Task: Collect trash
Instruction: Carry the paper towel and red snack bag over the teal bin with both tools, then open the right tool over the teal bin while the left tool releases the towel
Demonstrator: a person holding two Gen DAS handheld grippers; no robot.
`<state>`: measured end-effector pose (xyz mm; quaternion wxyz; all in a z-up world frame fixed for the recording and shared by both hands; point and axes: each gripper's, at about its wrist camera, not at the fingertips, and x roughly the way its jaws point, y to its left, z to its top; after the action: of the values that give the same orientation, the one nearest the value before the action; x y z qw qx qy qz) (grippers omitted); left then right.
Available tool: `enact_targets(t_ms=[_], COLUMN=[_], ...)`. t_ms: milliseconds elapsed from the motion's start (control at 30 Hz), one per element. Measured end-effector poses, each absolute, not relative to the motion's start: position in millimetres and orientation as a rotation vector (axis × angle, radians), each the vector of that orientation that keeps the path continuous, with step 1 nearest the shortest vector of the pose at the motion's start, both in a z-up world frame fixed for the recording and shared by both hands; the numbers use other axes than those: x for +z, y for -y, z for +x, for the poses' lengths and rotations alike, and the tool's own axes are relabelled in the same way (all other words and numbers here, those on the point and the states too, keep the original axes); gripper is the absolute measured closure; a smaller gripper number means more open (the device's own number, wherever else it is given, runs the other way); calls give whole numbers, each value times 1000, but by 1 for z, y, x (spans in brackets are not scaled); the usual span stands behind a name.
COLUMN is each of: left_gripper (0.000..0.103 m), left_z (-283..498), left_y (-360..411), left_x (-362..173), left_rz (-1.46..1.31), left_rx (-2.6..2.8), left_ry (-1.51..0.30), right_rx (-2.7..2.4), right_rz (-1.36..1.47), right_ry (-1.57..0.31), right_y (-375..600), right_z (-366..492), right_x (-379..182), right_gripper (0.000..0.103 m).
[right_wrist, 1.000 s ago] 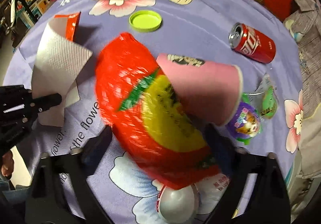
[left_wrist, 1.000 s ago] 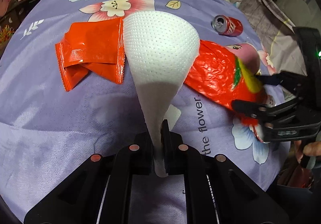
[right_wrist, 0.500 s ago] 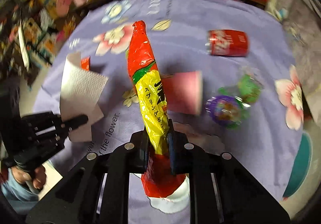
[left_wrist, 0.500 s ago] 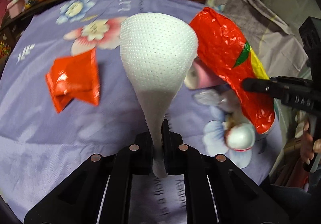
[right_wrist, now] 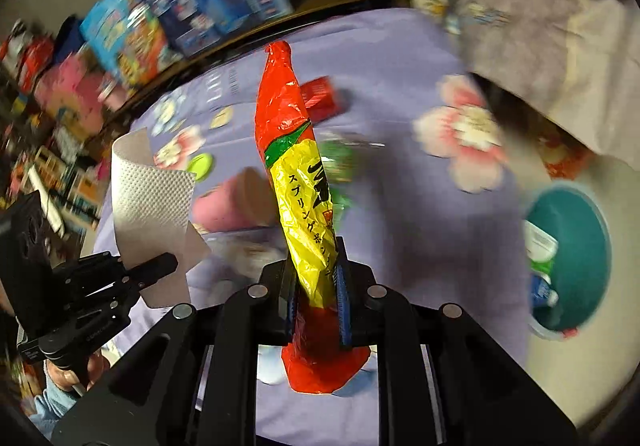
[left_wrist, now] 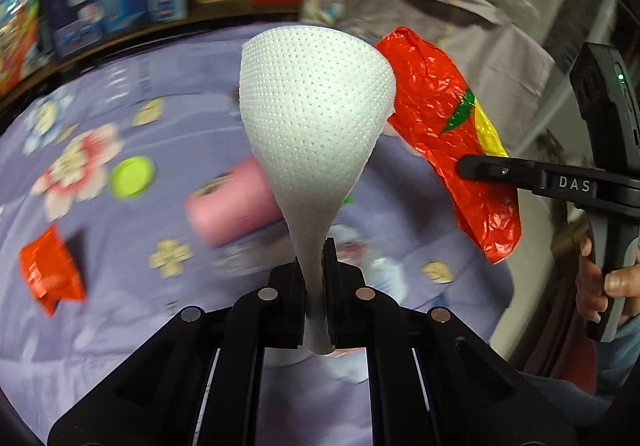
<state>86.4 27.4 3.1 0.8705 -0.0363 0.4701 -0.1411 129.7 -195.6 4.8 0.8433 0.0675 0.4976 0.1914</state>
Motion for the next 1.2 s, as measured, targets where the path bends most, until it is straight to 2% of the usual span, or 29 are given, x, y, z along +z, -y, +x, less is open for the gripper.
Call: enact_targets(t_ms=[400, 667, 1100, 1133, 1167, 1200], left_gripper=[94, 94, 92, 86, 68, 55], left_z=[143, 171, 209, 210, 212, 214], left_y=[141, 238, 326, 331, 334, 336], left_x=[-17, -51, -99, -103, -106, -110], left_rz=[55, 164, 234, 235, 236, 237], left_rx=[-546, -630, -693, -693, -692, -689], left_ry=[-1087, -1184, -1298, -1305, -1311, -1316], right_rx=[163, 83, 11, 7, 5, 2], right_rz=[335, 480, 582, 585, 586, 585], right_ry=[-1009, -1027, -1060, -1064, -1068, -1072], right_y=[367, 449, 515, 518, 519, 520], right_z=[117, 114, 122, 124, 125, 126], right_x=[-10, -45, -76, -78, -80, -81], right_gripper=[85, 85, 84, 84, 84, 83])
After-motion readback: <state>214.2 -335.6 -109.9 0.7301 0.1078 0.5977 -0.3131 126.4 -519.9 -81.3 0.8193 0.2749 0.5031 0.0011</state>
